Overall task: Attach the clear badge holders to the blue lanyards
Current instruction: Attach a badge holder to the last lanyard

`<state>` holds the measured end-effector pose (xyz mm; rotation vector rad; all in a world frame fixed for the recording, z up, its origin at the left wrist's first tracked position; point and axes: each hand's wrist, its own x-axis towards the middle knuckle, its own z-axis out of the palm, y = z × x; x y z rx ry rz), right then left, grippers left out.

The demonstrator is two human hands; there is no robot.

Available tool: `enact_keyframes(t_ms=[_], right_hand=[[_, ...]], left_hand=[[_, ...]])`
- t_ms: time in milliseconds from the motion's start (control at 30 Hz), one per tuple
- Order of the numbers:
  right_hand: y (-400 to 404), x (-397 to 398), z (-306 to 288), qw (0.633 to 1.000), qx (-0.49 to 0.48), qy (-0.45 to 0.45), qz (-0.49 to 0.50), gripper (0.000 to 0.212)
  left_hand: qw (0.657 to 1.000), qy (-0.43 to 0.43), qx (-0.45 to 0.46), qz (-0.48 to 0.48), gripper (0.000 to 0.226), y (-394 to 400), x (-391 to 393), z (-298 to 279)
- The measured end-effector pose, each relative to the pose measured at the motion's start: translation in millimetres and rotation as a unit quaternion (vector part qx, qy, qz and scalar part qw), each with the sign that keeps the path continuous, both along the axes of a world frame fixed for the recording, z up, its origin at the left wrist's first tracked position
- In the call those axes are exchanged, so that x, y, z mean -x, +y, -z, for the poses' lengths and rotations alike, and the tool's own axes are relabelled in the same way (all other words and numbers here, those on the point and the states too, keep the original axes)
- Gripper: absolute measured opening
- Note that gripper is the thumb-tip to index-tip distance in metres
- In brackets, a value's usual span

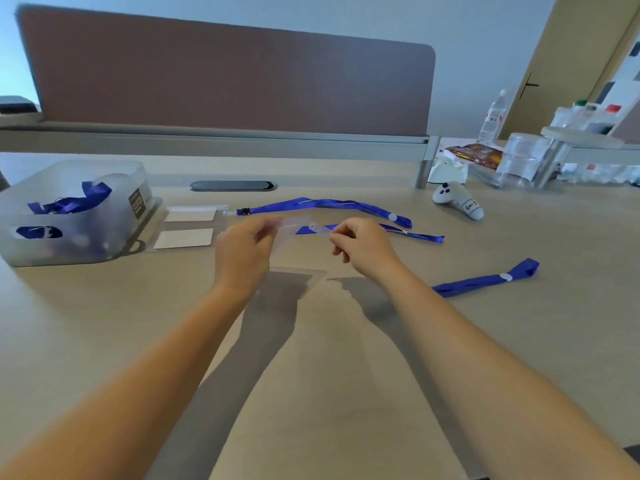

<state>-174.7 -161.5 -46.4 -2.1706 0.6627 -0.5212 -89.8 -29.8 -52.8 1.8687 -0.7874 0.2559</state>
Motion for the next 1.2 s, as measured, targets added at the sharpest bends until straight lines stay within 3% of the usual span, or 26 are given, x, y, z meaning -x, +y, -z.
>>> enact_keyframes(t_ms=[200, 333, 733, 1000, 1067, 1133, 1200], right_hand=[[34, -6, -21, 0.985, -0.158, -0.05, -0.035, 0.023], [49, -7, -34, 0.983, -0.174, -0.039, -0.052, 0.027], [70, -16, -46, 0.965, -0.25, -0.046, -0.062, 0.024], [81, -21, -49, 0.954, -0.269, -0.061, -0.118, 0.016], [82, -22, -51, 0.944, -0.3, -0.067, -0.117, 0.016], [84, -23, -52, 0.936, -0.329, -0.059, -0.106, 0.026], [85, -24, -52, 0.936, -0.337, -0.038, -0.097, 0.036]], left_hand=[[0.996, 0.071, 0.058, -0.008, 0.023, 11, 0, -10], [0.994, 0.076, 0.08, 0.005, 0.023, 20, 0, -13], [0.997, -0.031, 0.068, 0.01, 0.025, 41, -3, -14], [0.993, 0.033, 0.082, 0.078, 0.034, 48, -11, -22], [0.997, -0.013, 0.061, 0.053, 0.035, 52, -14, -22], [0.991, -0.131, 0.025, 0.023, 0.032, 58, -15, -22], [0.964, -0.263, -0.04, 0.016, 0.028, 64, -19, -22]])
